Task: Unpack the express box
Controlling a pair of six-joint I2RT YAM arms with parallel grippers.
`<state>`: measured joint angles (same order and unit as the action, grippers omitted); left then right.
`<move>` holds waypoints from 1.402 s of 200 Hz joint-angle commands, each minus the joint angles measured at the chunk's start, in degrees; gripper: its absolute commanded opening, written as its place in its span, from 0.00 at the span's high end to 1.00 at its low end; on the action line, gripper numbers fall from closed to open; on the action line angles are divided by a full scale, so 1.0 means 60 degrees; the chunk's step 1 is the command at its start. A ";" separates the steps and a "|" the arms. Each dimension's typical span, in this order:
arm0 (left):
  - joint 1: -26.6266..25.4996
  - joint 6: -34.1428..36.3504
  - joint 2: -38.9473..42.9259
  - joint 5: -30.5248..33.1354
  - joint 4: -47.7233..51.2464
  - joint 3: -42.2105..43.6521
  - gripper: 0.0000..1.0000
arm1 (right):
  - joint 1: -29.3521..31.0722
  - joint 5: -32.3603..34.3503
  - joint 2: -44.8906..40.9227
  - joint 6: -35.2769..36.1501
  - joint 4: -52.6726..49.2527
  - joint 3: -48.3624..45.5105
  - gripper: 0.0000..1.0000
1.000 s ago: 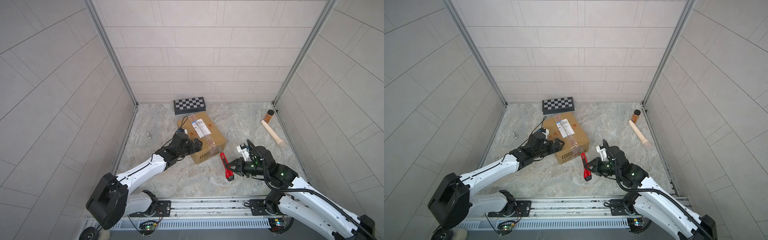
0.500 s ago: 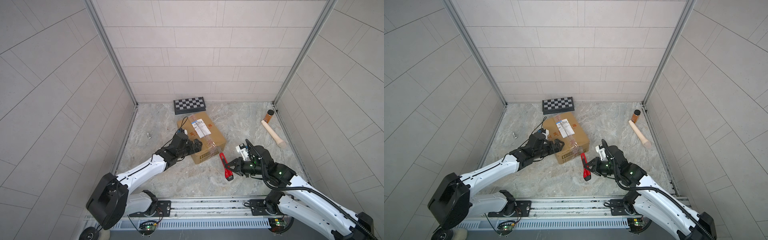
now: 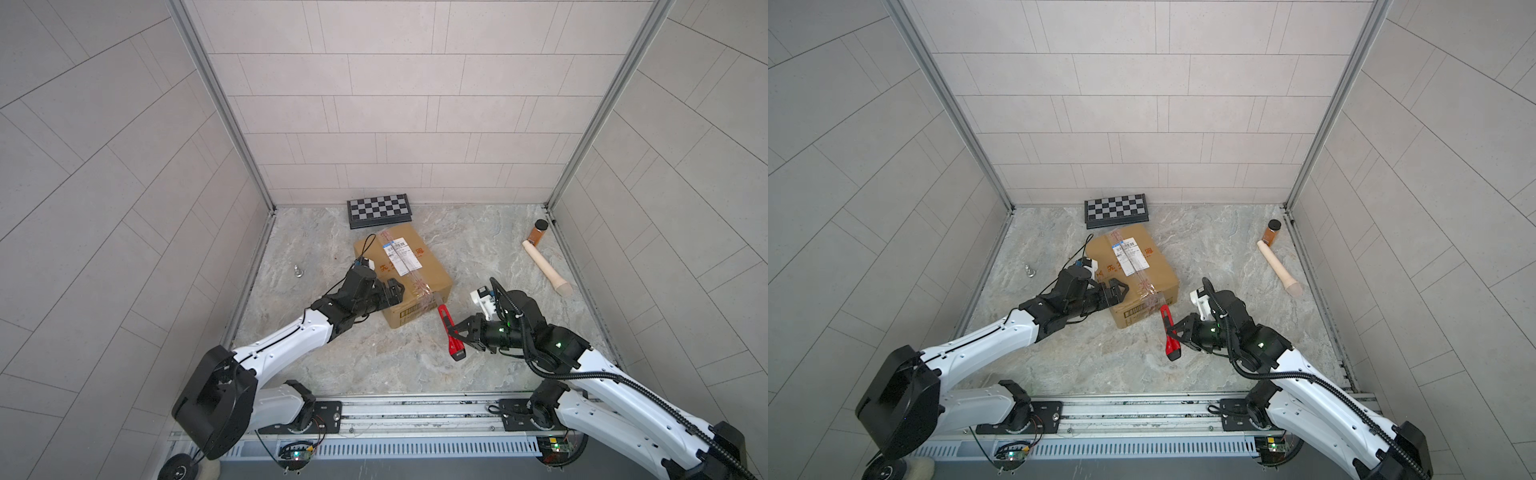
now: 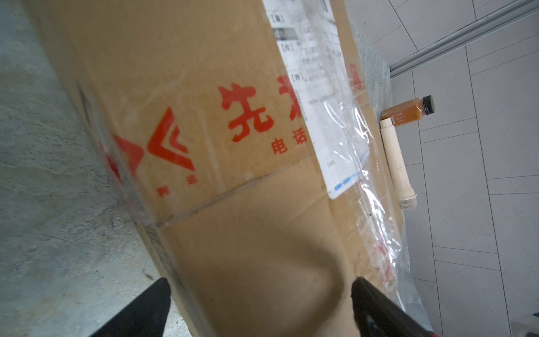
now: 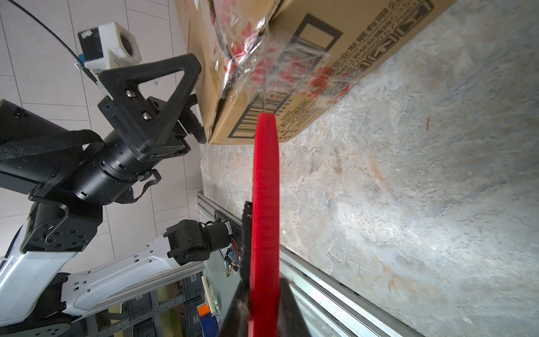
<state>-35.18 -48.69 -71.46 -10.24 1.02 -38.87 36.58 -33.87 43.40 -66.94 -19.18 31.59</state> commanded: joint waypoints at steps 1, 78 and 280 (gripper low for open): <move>-0.0040 -0.0045 0.0030 0.0008 -0.0169 0.0121 0.00 | -0.0046 -0.0043 0.0108 -0.0149 0.0554 0.0022 1.00; -0.0042 -0.0030 -0.0215 -0.0033 -0.0327 0.0121 0.00 | -0.0046 -0.0576 0.0372 -0.0278 0.1409 0.0180 1.00; -0.0040 0.0028 -0.0263 -0.0117 -0.0294 0.0105 0.00 | 0.0194 -0.1182 0.0789 -0.0550 0.2918 0.0319 1.00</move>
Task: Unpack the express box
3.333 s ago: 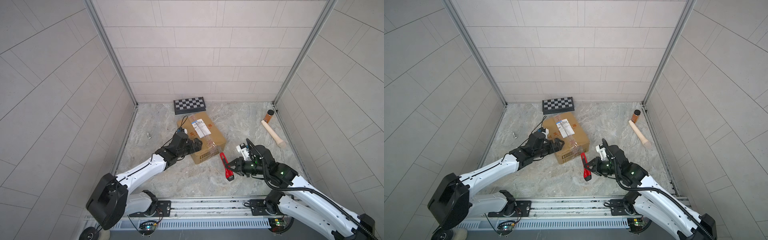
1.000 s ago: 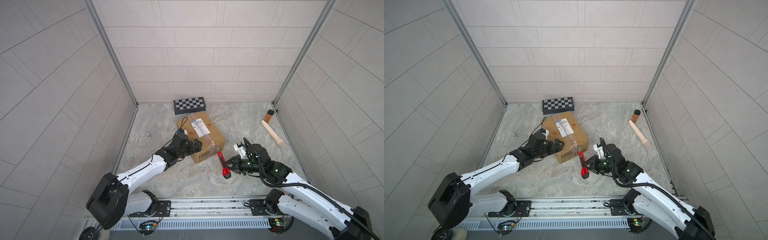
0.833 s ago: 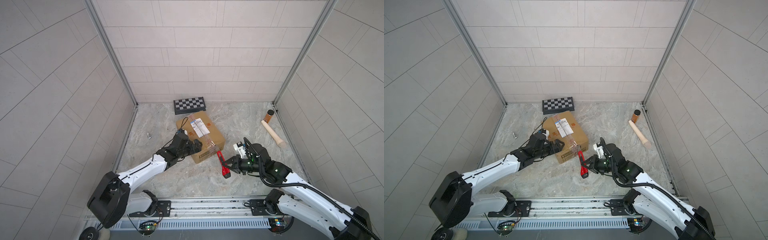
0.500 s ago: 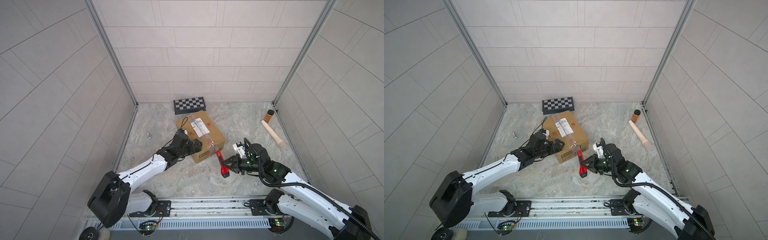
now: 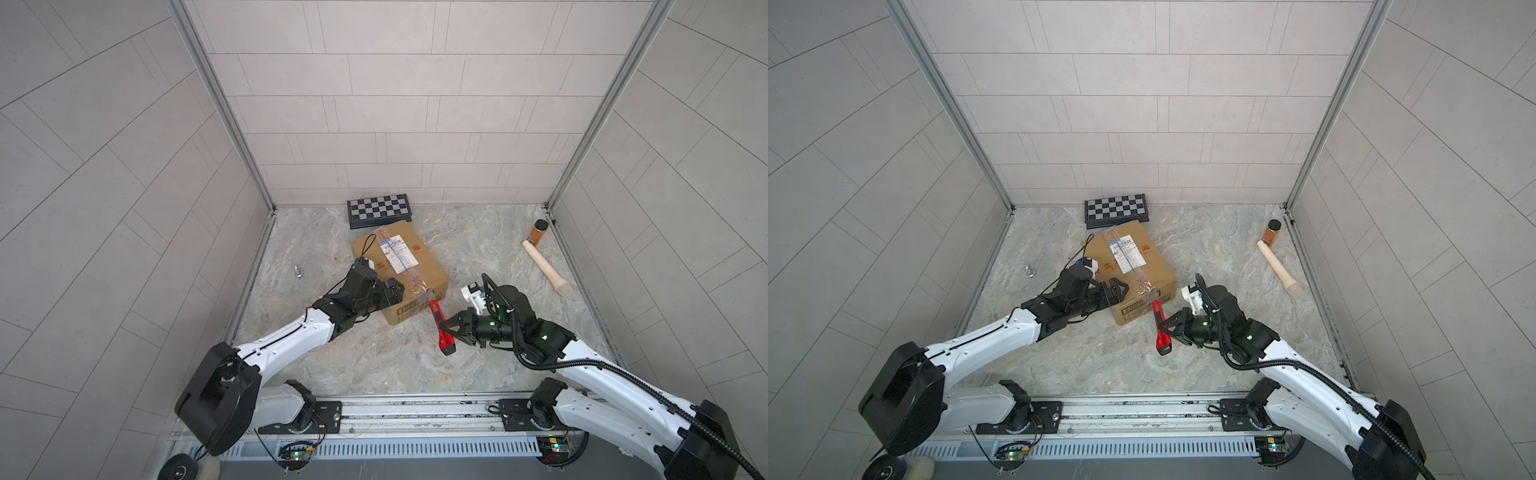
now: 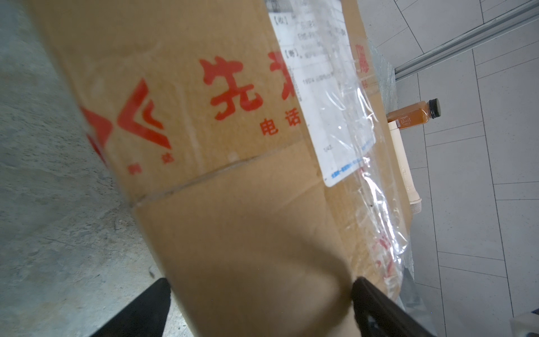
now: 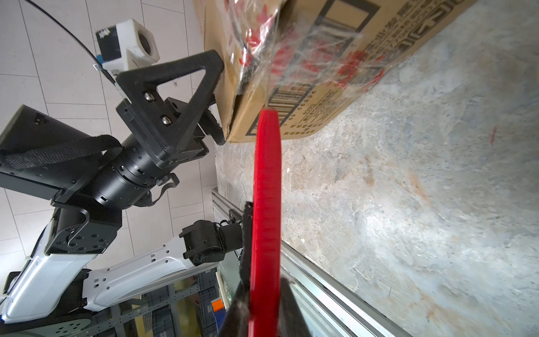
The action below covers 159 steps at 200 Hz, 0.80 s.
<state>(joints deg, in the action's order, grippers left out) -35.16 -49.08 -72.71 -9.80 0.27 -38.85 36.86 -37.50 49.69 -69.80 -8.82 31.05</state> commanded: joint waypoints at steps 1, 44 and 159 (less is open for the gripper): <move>-0.0044 0.0094 -0.0055 -0.0194 -0.0181 0.0102 0.00 | 0.0144 -0.0577 -0.0257 -0.0079 0.1199 0.0416 1.00; -0.0044 0.0028 0.0032 -0.0199 -0.0214 0.0197 0.00 | 0.0474 -0.0539 0.0269 -0.0127 0.1735 0.0289 1.00; -0.0044 0.0050 0.0031 -0.0227 -0.0177 0.0176 0.00 | 0.0562 -0.0735 0.0508 -0.0247 0.2413 0.0673 1.00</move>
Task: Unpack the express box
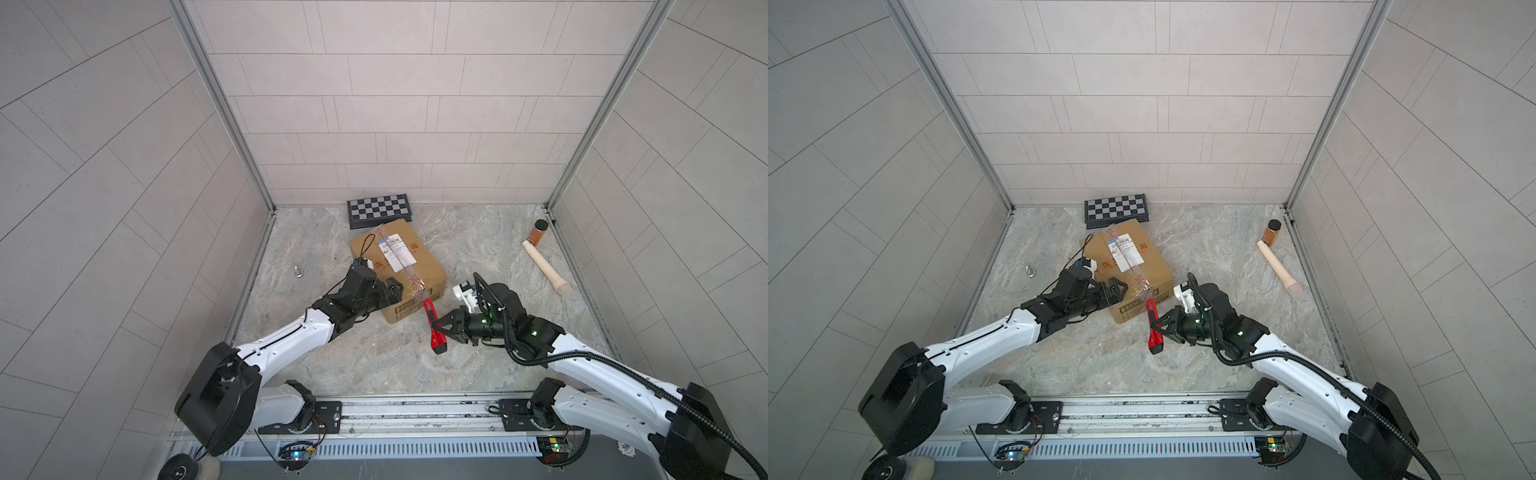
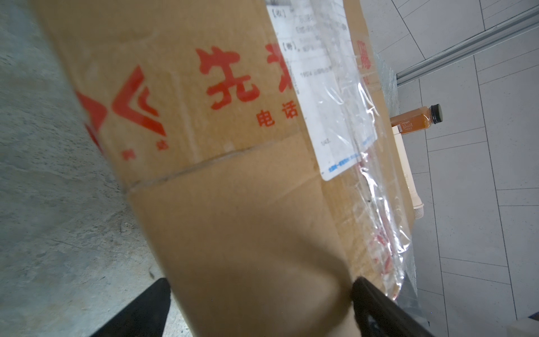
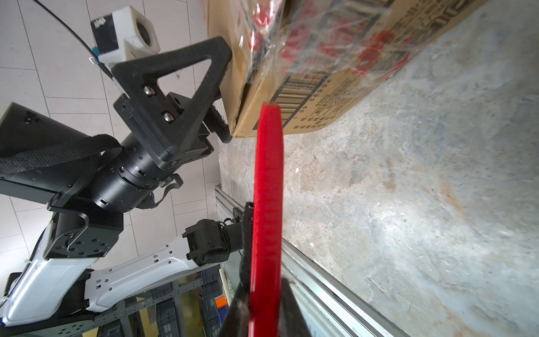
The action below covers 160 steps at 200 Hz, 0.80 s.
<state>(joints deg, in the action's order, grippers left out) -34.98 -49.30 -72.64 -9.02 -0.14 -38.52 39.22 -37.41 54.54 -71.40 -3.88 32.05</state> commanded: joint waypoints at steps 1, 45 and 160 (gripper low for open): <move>-0.0073 0.0086 0.0021 -0.0358 -0.0108 0.0114 0.00 | 0.0170 -0.0751 -0.0294 0.0004 0.1602 0.0504 1.00; -0.0077 0.0086 0.0132 -0.0327 -0.0057 0.0121 0.00 | 0.0470 -0.0710 0.0547 0.0194 0.1840 0.0436 1.00; -0.0074 0.0298 0.0172 -0.0322 0.0238 -0.0133 0.00 | 0.0560 -0.1096 0.0702 0.0636 0.1759 0.1191 1.00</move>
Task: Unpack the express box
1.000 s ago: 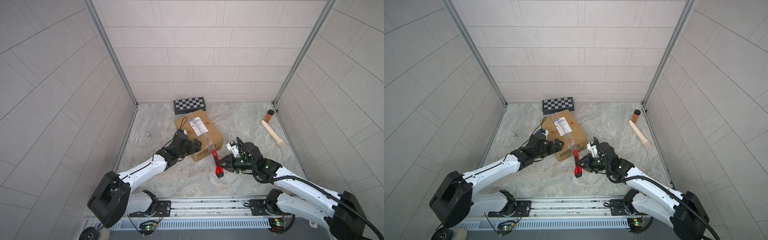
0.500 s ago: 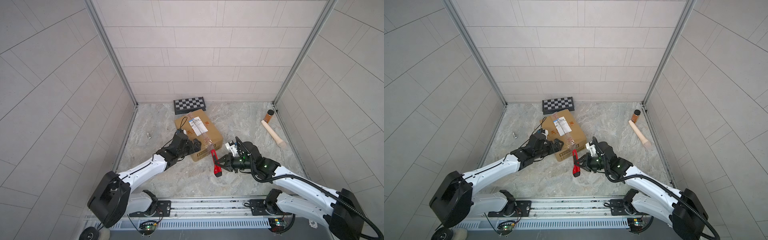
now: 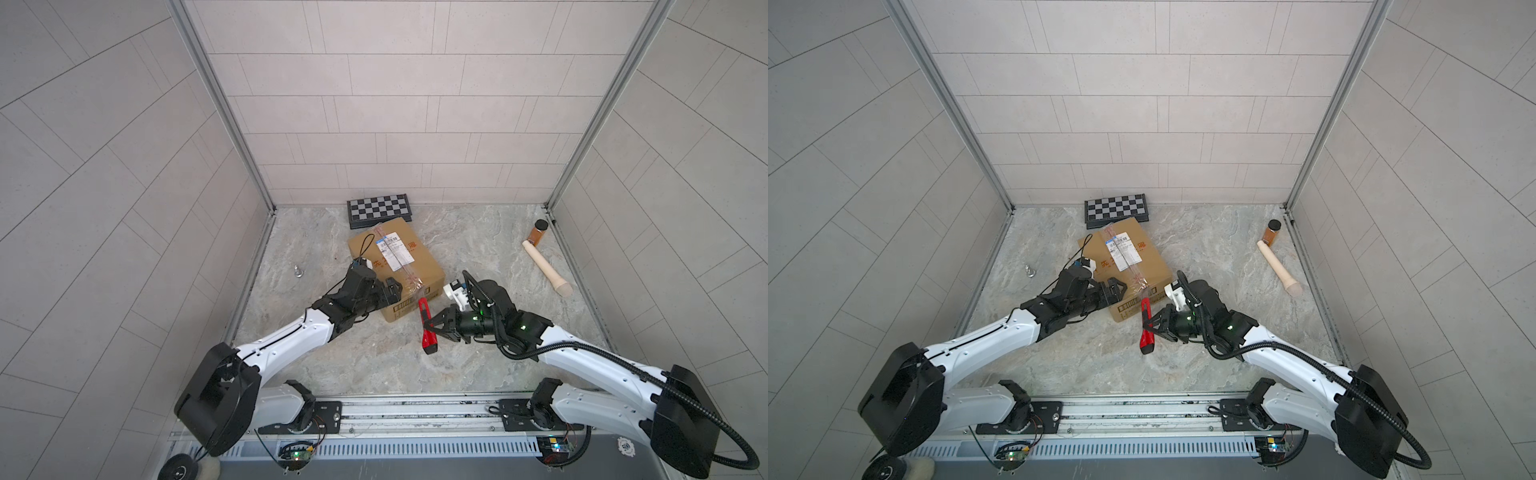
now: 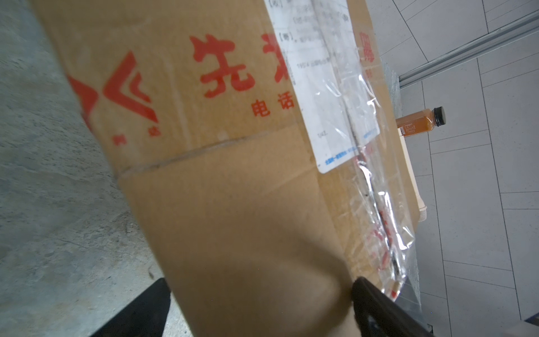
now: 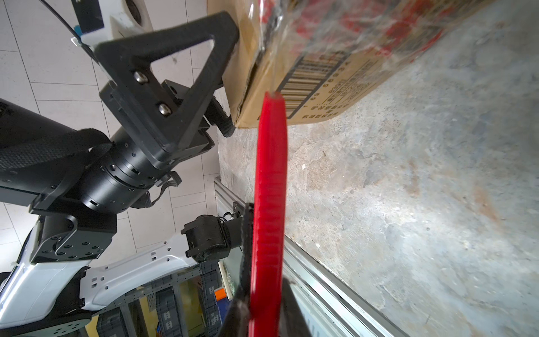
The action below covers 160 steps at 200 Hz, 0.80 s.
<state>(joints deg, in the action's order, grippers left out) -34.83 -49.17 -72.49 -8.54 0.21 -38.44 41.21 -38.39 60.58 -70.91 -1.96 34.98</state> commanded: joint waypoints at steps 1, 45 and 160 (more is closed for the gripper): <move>-0.0099 0.0280 0.0152 -0.0405 0.0182 -0.0145 0.00 | 0.0232 -0.0936 -0.0285 0.0563 0.1446 0.0695 1.00; -0.0100 0.0285 0.0330 -0.0380 0.0258 -0.0161 0.00 | 0.0382 -0.1028 0.0597 0.0812 0.1413 0.0546 1.00; -0.0085 0.0365 0.0438 -0.0306 0.0243 -0.0215 0.00 | 0.0414 -0.1314 0.0431 -0.0464 0.3566 0.0406 1.00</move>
<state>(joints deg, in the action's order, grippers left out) -34.79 -48.40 -70.57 -7.73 2.33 -38.48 42.37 -41.06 65.10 -72.99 2.11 36.71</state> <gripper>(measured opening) 0.997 0.169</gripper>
